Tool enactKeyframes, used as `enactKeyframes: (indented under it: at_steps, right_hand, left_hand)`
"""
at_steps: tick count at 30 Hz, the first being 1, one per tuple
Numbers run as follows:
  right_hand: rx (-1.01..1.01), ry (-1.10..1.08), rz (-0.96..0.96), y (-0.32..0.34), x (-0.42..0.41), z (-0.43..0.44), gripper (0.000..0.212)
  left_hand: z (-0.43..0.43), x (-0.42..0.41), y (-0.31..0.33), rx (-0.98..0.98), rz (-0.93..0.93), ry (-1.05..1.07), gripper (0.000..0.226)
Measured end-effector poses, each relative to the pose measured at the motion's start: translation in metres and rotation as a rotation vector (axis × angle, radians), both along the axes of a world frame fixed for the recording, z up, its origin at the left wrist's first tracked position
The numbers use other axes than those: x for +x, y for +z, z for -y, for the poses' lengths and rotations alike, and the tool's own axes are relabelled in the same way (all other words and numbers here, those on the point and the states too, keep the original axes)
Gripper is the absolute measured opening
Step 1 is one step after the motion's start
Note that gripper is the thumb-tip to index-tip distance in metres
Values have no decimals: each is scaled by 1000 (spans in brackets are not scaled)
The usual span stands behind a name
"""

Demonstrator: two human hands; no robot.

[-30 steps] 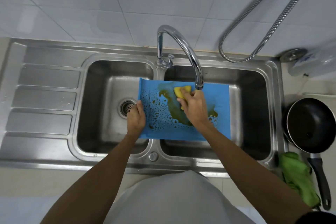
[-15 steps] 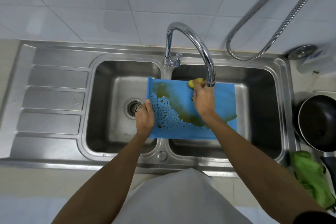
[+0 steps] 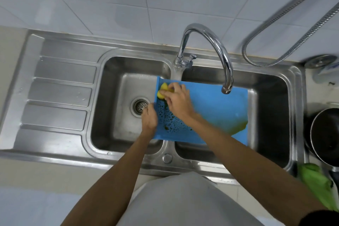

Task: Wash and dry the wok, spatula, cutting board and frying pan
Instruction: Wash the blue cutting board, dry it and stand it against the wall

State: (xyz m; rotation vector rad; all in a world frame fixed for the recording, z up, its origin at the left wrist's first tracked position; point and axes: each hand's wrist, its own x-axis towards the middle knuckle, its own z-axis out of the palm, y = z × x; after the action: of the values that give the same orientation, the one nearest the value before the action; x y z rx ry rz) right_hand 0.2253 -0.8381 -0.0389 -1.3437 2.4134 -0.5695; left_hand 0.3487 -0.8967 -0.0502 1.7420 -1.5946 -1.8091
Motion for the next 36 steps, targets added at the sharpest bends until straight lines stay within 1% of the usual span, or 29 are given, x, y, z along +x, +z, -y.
enactKeyframes:
  at_steps: [2,3,7,9,11,13,16,19,22,24,27,29,31,34,36]
  right_hand:
    - [4,88,1,0,6,-13,31]
    - [6,92,-2,2,4,-13,32]
    - [32,-53,-3,8,-9,15,37]
    - [44,-68,-9,10,-9,24,36]
    - [37,-25,7,10,-3,18,30]
    - [24,69,12,7,13,-1,24]
    - [10,187,-6,4,29,-24,21]
    - [-8,80,-15,3,22,-11,24]
    - [-7,-18,-7,6,17,7,27]
    - [12,30,10,7,24,0,25]
    - [23,243,29,3,47,-37,21]
    - [28,359,27,4,59,-58,23]
    - [29,328,10,4,56,-54,25]
    - [42,157,-32,8,39,-29,27]
    - [45,104,-17,9,39,-24,28]
  left_hand:
    - [1,1,-1,-9,5,0,36]
    - [2,1,-2,-12,11,0,36]
    - [3,1,-3,44,-1,8,36]
    - [4,2,-4,64,-9,23,35]
    - [5,4,-7,93,-24,43,35]
    - [7,7,-9,126,-24,55,37]
    - [9,9,-7,126,-15,81,37]
    - [7,9,-6,86,3,59,40]
    - [7,9,-6,69,-23,61,40]
    - [9,9,-7,62,-39,45,37]
    - [12,10,-11,94,-53,52,35]
    - [14,10,-13,130,-59,57,38]
    - [14,11,-15,126,-58,54,40]
    - [15,11,-14,84,-35,40,37]
    - [15,10,-13,93,-36,17,39]
